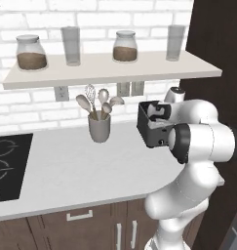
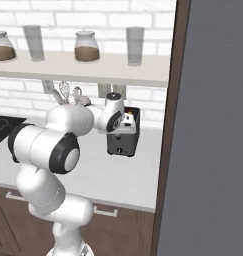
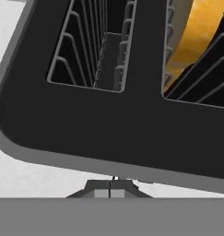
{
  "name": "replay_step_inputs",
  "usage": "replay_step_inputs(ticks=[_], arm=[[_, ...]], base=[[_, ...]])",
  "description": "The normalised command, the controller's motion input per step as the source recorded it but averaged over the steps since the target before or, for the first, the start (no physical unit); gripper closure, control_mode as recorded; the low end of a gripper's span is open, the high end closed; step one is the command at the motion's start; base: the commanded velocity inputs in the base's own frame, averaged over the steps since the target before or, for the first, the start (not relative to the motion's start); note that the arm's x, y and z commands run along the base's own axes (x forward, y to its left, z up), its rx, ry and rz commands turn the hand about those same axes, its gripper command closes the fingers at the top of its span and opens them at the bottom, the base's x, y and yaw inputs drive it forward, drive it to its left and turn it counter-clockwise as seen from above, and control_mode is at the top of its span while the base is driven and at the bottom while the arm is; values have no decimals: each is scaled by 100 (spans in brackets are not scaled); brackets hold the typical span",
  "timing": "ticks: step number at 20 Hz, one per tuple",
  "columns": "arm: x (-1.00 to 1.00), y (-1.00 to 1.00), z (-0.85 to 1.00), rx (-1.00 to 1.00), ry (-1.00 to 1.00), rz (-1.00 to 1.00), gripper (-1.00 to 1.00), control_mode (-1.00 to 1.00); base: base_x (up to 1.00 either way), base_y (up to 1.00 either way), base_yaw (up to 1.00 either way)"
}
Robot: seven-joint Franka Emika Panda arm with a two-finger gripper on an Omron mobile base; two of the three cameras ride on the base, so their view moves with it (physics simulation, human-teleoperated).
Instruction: Start the toaster. Once the lever pops up, take the bread to the plate on the dining counter.
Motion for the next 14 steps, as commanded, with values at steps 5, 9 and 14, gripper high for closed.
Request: replay_step_inputs(ticks=[5,9,14], arm=[[-26,-22,-100,-2,0,0,100,-100],[-33,-24,-100,-1,0,-2,100,-100],[-30,-9,-100,0,0,-4,100,-100]], base=[[0,0,0],[0,0,0],[0,0,0]])
